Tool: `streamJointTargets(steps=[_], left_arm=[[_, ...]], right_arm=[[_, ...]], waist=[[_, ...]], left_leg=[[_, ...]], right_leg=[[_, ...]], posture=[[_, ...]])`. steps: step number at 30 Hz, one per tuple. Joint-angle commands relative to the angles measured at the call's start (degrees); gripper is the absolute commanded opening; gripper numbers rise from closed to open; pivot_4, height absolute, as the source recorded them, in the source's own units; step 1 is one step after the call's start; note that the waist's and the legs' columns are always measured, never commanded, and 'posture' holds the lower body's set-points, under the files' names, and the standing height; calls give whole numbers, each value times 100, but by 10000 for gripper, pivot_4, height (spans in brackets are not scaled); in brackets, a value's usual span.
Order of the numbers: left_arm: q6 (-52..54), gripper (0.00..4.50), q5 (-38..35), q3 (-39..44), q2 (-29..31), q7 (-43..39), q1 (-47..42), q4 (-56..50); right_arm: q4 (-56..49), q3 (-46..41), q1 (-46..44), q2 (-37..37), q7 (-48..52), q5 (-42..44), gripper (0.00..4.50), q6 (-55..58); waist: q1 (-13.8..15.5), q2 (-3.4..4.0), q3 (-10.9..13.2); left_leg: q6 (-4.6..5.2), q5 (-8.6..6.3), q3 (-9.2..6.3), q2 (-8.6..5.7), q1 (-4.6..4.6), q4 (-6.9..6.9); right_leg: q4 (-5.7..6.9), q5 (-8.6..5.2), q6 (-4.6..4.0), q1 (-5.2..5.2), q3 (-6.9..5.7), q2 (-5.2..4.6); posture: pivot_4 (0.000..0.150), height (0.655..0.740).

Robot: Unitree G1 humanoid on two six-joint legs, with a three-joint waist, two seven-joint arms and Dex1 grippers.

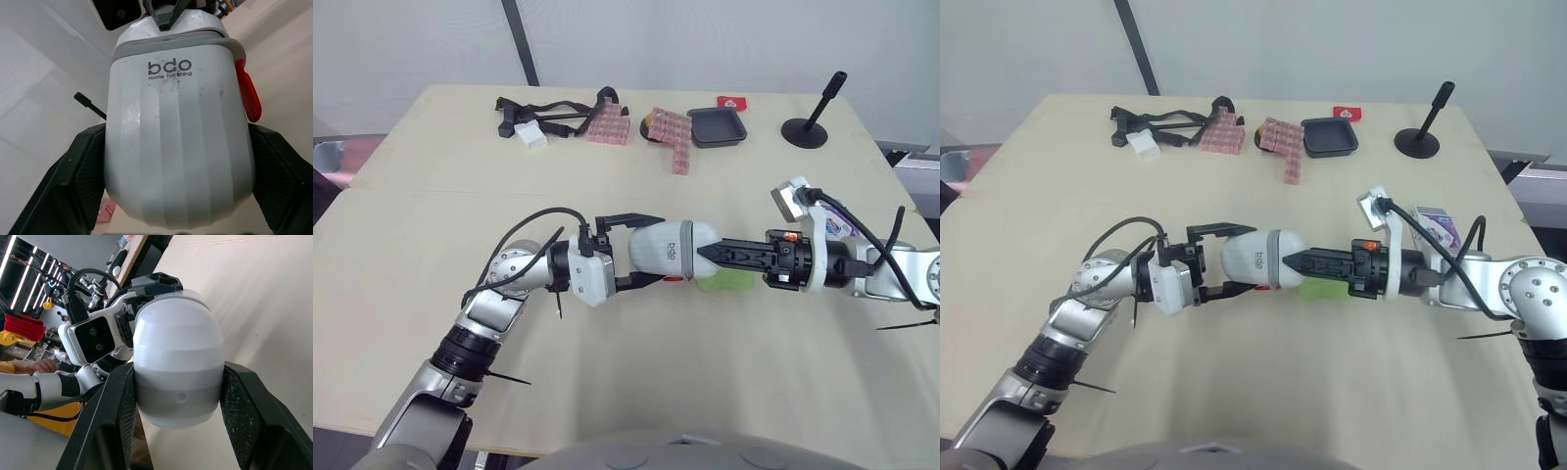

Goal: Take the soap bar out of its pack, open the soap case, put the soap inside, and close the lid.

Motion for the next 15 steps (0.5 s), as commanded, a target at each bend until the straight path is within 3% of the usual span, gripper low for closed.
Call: streamJointTargets(steps=[1, 15], left_arm=[[61, 34766, 24, 7, 19, 93, -48, -31], [232, 34766, -39, -13, 46, 86, 22, -30]], right_arm=[[-265, -137, -30, 5, 332, 435, 19754, 52], [-143, -705, 744, -369, 815, 208, 19754, 207]], waist=[[0, 0, 0], [43, 0, 0]], left_leg=[[0, 0, 0, 0, 0, 0], [-1, 2, -2, 15, -9, 1]], right_leg=[[0, 0, 0, 0, 0, 0], [-8, -1, -1, 2, -10, -1]], posture=[[1500, 7374], [1500, 7374]])
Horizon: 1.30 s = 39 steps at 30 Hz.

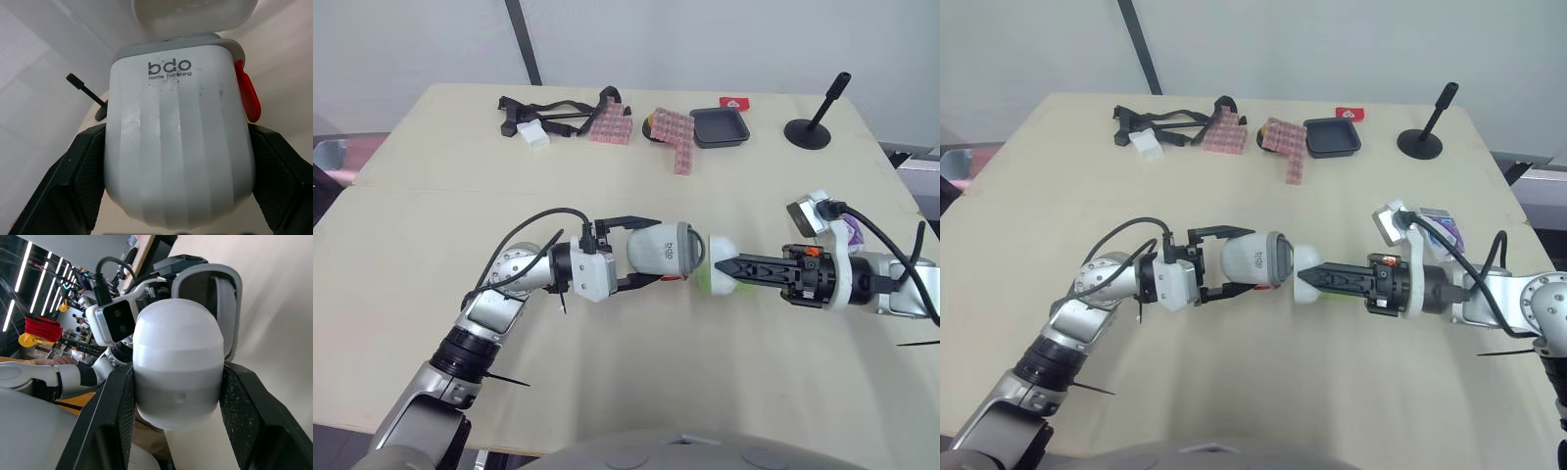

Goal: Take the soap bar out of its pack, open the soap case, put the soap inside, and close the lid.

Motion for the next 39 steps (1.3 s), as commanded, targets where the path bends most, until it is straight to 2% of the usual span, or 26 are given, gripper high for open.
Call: streamJointTargets(steps=[1, 8, 12, 15, 19, 22, 25, 28, 33, 39], left_arm=[[4, 34766, -60, 37, 24, 60, -13, -127], [205, 34766, -150, 61, 44, 45, 78, -230], [223, 34766, -140, 70, 62, 25, 86, -229], [221, 34766, -143, 68, 71, 24, 81, -217], [198, 34766, -117, 38, 49, 16, 55, -155], [198, 34766, -106, 22, 30, 17, 40, -140], [199, 34766, -104, 21, 26, 16, 38, -139], [198, 34766, -78, -16, -17, 33, 40, -141], [218, 34766, -63, -17, -41, 43, 44, -150], [243, 34766, -35, 7, -24, 68, 72, -197]], right_arm=[[-104, -152, 11, -81, 123, 97, 19754, -7], [127, -219, 108, -236, -101, -167, 19754, -20], [434, -431, 291, -623, -147, -520, 19754, 155], [546, -520, 388, -853, -134, -928, 19754, 281], [795, -591, 453, -1164, -712, -1582, 19754, 414], [903, -679, 371, -1071, -1240, -1797, 19754, 391], [902, -738, 331, -988, -1362, -1838, 19754, 471], [948, -664, 116, -765, -2042, -2205, 19754, 367], [1050, -634, -222, -268, -2794, -2102, 19754, 413], [1221, -440, -638, 60, -2794, -2746, 19754, 614]], waist=[[0, 0, 0], [10, 0, 0], [34, 0, 0], [28, 0, 0], [30, 0, 0], [22, 1, 0], [11, 1, 0], [2, 1, 0], [-3, 1, 0], [-13, 3, 1]], left_leg=[[0, 0, 0, 7, 0, 0], [0, 1, 0, 13, -2, 0], [0, 1, 0, 12, -5, 1], [0, 1, 0, 13, -7, 1], [-1, 1, 0, 12, -8, 1], [-2, 2, 0, 12, -7, 1], [-5, 3, 0, 12, -6, 1], [-5, 3, 0, 13, -6, 1], [-8, 5, 0, 7, -5, 1], [-13, 8, 0, 4, -5, 1]], right_leg=[[0, 0, 0, 0, 0, 0], [-1, 0, -1, 0, -3, 0], [-3, 0, -1, 0, -3, -1], [-6, 0, -1, 0, -5, 0], [-6, 0, 0, 0, -7, 5], [-5, 0, 0, 0, -7, 5], [-4, 0, 0, 0, -7, 6], [-4, 0, 0, 1, -7, 7], [-1, 0, 0, 0, -8, 8], [2, 0, 0, 1, -10, 10]], posture=[[1500, 7374], [1500, 7374], [1500, 7374], [1500, 7374], [1500, 7374], [1500, 7374], [1500, 7374], [1500, 7374], [1500, 7374], [1500, 7374]])
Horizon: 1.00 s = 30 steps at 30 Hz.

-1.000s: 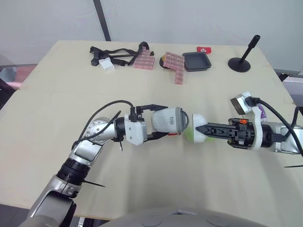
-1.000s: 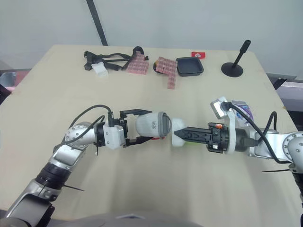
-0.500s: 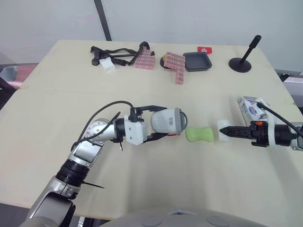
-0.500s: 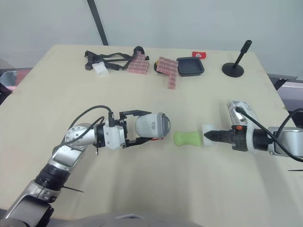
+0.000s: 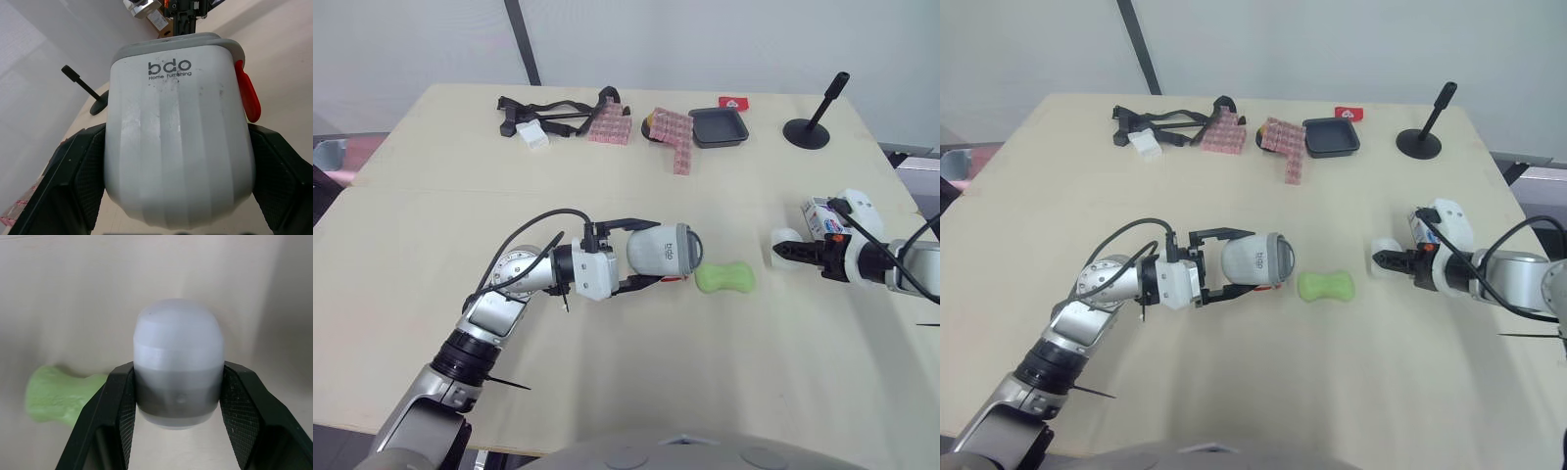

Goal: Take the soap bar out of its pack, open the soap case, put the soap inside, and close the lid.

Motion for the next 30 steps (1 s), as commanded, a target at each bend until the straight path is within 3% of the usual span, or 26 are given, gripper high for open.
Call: streamJointTargets(steps=[1, 16, 18, 23, 30], left_arm=[[-4, 34766, -33, 22, 12, 70, -3, -148], [17, 34766, 25, 20, 25, 162, 67, -214], [13, 34766, 33, 19, 25, 174, 72, -209], [5, 34766, 43, 12, 31, 189, 96, -219], [-23, 34766, 38, 3, 44, 163, 82, -197]], right_arm=[[92, -48, -240, 114, 28, -250, 19754, 120], [387, -217, -693, 663, 445, -1204, 19754, 670], [380, -260, -725, 720, 466, -1320, 29957, 720], [316, -434, -718, 846, 611, -1520, 44810, 797], [-17, -580, -653, 803, 1091, -1832, 44810, 562]], waist=[[-3, 0, 0], [-17, 1, 0], [-24, 2, 0], [-25, 3, 0], [-24, 4, 0]], left_leg=[[0, 0, 0, 0, -1, 0], [-6, 3, 1, 0, 3, 0], [-6, 3, 1, 0, 9, 0], [-8, 4, 1, 2, 14, -1], [-7, 4, 1, 2, 15, -1]], right_leg=[[0, 0, 0, 0, 0, 0], [4, 0, 1, 4, -1, 2], [5, 0, 1, 7, -1, 3], [5, 0, 0, 13, -1, 3], [5, 0, 0, 14, -1, 3]], posture=[[1500, 7374], [1500, 7374], [1500, 7374], [1500, 7374], [1500, 7374]])
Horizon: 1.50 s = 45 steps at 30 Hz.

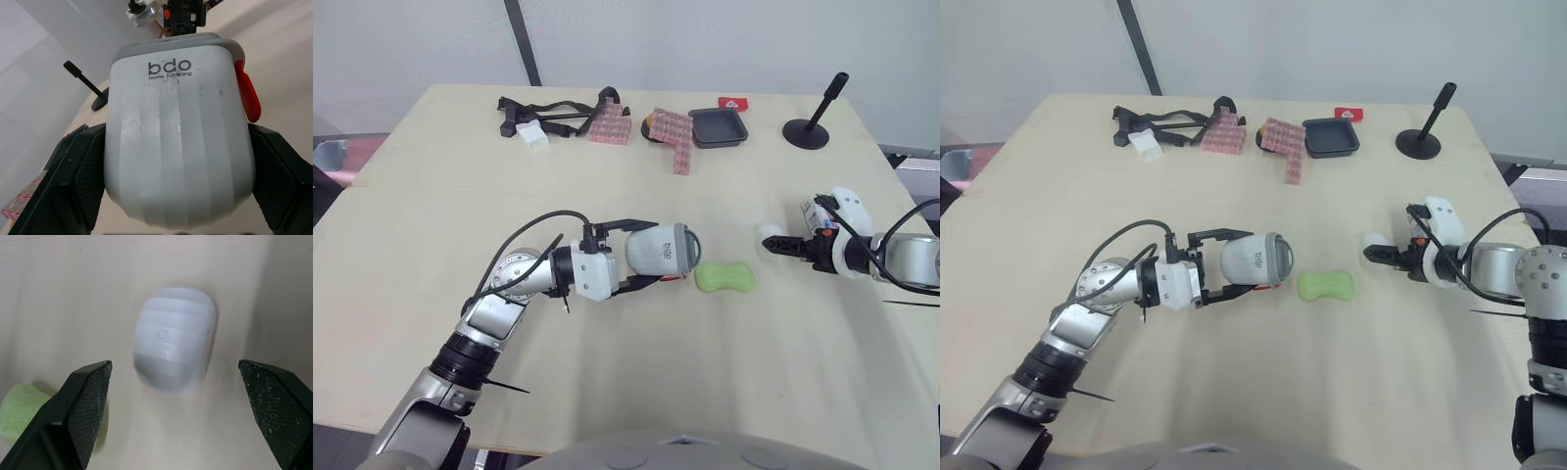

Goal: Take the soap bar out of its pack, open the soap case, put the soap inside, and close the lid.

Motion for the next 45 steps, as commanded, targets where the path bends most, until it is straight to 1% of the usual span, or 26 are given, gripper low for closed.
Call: streamJointTargets(steps=[1, 3, 6, 11, 16, 18, 20, 23, 25, 29, 36, 39, 45], left_arm=[[-69, 34766, -14, 1, 27, 35, -9, -157], [-83, 34766, -22, 5, 30, 23, -31, -124], [-83, 34766, -47, 19, 43, -4, -70, -86], [-44, 34766, -105, 36, 61, -56, -136, -46], [-38, 34766, -162, 55, 90, -128, -185, 28], [-27, 34766, -183, 53, 99, -166, -199, 45], [-16, 34766, -209, 60, 107, -202, -219, 64], [6, 34766, -252, 79, 119, -262, -246, 81], [22, 34766, -293, 84, 139, -324, -251, 76], [60, 34766, -416, 70, 184, -459, -245, 60], [375, 34766, -686, 43, 262, -774, -218, 2], [696, 34766, -814, 49, 303, -910, -218, -17], [1523, 34766, -808, 10, 579, -1237, -293, -55]], right_arm=[[-417, -200, 7, -119, 459, -256, 44810, -317], [-689, -231, 72, -151, 1054, -366, 44810, -729], [-1204, -282, 328, -193, 2286, -569, 44810, -1602], [-1747, -174, 1006, -151, 4085, -1293, 44810, -3252], [-1928, 338, 1910, -198, 6070, -2702, 44810, -5653], [-1808, 565, 2145, -207, 6654, -3295, 44810, -6662], [-1619, 705, 2216, -155, 6981, -3670, 44810, -7368], [-1385, 823, 2176, -15, 7209, -3968, 44810, -8113], [-1303, 842, 2096, 75, 7217, -3968, 44810, -8275], [-1199, 898, 2042, 109, 7283, -3999, 44810, -8470], [-1358, 880, 2125, 179, 7062, -3806, 44810, -8206], [-1422, 892, 2217, 174, 7030, -3840, 44810, -8206], [-1494, 851, 2300, 169, 6907, -3747, 44810, -8016]], waist=[[-3, 0, 0], [-5, 1, 0], [-9, 1, 0], [9, 0, 0], [-24, 0, 0], [-38, 0, 0], [-80, 0, 0], [-113, 0, 0], [-142, 0, 0], [-175, 0, -1], [-182, 1, -1], [-181, 2, -1], [-191, 2, -2]], left_leg=[[0, 0, 0, 0, 0, 0], [0, 0, 0, 1, 0, 0], [0, 0, 0, 3, 0, 0], [1, 0, 1, 36, -9, 1], [2, -1, 3, 45, -10, 4], [3, 0, 4, 47, -10, 4], [6, 0, 7, 48, -12, 7], [15, 2, 9, 48, -11, 10], [40, -6, 9, 47, -9, 10], [52, -3, 8, 48, -9, 10], [63, -2, 10, 48, -6, 10], [65, -1, 11, 48, -4, 10], [68, 1, 12, 49, 6, 10]], right_leg=[[0, 0, 0, 0, 0, 0], [1, 0, 0, 0, 0, 1], [1, 0, 0, -1, 0, 0], [-2, -1, -1, 1, -15, -1], [1, -2, -4, -1, -23, 1], [3, -3, -5, -2, -23, 0], [9, -3, -6, -7, -22, 0], [18, -4, -8, -10, -21, -3], [22, -11, -22, -11, -22, -4], [29, -19, -35, -15, -23, -4], [34, -23, -43, -19, -25, -7], [37, -25, -46, -23, -27, -7], [40, -27, -50, -27, -27, -7]], posture=[[1500, 7374], [1500, 7374], [1500, 7374], [1500, 7374], [1500, 7374], [1500, 7374], [1500, 7374], [1500, 7374], [1500, 7374], [1500, 7374], [1500, 7374], [1500, 7374], [1500, 7374]])
